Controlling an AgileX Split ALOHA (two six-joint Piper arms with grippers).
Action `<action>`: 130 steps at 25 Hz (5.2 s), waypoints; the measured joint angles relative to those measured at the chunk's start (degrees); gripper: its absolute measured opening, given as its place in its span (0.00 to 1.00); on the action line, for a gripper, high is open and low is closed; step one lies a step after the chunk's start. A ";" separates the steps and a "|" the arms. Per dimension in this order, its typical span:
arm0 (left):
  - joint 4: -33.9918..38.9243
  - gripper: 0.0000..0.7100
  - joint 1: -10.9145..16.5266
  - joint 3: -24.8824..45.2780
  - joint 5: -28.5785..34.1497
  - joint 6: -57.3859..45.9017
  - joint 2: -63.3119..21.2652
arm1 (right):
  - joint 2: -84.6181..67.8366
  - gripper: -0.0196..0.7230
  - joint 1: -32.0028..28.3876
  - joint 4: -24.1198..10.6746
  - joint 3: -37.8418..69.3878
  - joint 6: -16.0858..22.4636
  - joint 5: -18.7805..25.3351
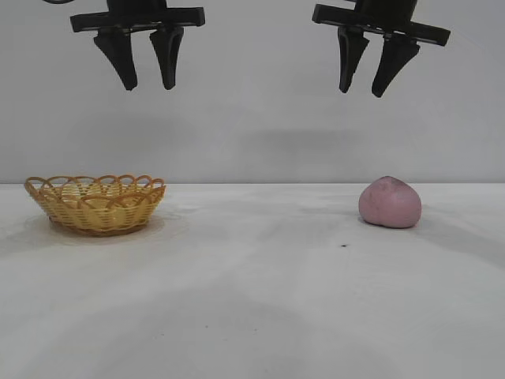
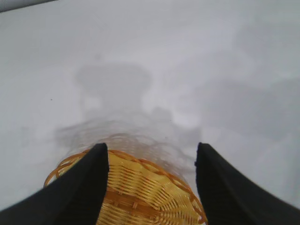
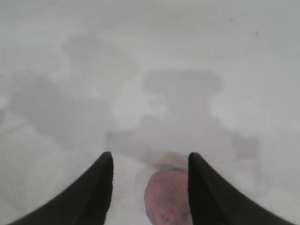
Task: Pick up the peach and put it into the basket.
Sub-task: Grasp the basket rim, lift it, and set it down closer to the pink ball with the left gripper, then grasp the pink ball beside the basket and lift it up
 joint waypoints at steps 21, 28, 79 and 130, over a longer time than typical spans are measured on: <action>-2.18 0.56 10.85 8.98 1.39 4.76 0.00 | 0.00 0.50 -1.61 0.85 0.00 -1.07 0.88; -2.91 0.56 11.72 10.87 0.80 5.08 1.28 | 0.00 0.50 -1.61 1.44 0.00 -1.28 0.06; -31.53 0.00 -1.92 72.86 -43.82 6.98 -23.22 | 0.00 0.44 -4.39 6.26 0.00 -4.03 0.32; 4.52 0.51 14.30 95.55 -4.49 0.13 -100.70 | 0.00 0.44 -4.39 7.62 0.00 -6.19 0.29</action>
